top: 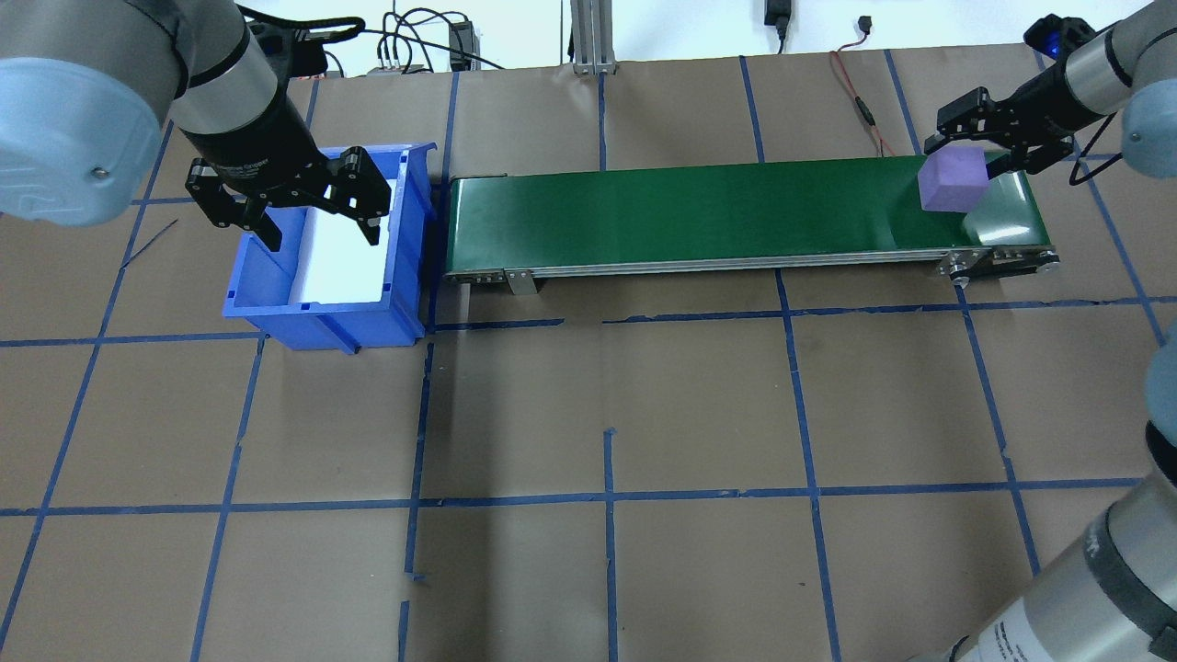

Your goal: Move block left to right into plate

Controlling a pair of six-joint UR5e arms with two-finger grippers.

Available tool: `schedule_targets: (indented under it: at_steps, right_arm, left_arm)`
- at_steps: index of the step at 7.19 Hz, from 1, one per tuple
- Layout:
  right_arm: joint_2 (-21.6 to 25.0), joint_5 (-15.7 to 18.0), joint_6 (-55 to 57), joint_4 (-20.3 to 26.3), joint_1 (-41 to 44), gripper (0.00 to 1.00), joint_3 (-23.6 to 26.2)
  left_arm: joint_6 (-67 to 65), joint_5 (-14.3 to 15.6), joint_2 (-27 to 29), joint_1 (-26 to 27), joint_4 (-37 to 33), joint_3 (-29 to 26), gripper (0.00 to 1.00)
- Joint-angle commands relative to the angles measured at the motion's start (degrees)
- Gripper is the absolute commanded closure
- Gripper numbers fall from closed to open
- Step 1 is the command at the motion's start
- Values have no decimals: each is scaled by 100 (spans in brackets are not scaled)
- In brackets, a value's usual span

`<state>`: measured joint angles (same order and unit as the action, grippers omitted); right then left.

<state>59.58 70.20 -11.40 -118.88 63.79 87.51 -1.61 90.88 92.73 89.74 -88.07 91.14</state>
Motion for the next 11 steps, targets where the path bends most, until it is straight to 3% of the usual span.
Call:
schedule_targets:
  at_steps: [1,2,4,5,7,8,9,11]
  right_arm:
    - [71,718,-142,-12,-7,74,-32]
    - [202,888,-343,-21,-7,75,3]
    - [702,1590,-1178,58,-94,75,204]
    - [992,1889,-1589,450,-400,75,449]
    - [1450,1883,-3063,498,-1707,76,1063]
    - [1460,1883,-4010,437,-2208,76,1145]
    - [1443,1805,-4263,445,-2666,76,1215]
    - [1172,1848,-4572,-282,-2907,74,1330]
  left_arm:
    - [-6,0,0,0,0,0,0]
    - [-6,-9,0,0,0,0,0]
    - [3,-9,9,0,0,0,0]
    - [3,-9,9,0,0,0,0]
    - [-6,-9,9,0,0,0,0]
    - [3,-9,9,0,0,0,0]
    - [-6,-9,9,0,0,0,0]
    - [3,-9,9,0,0,-9,0]
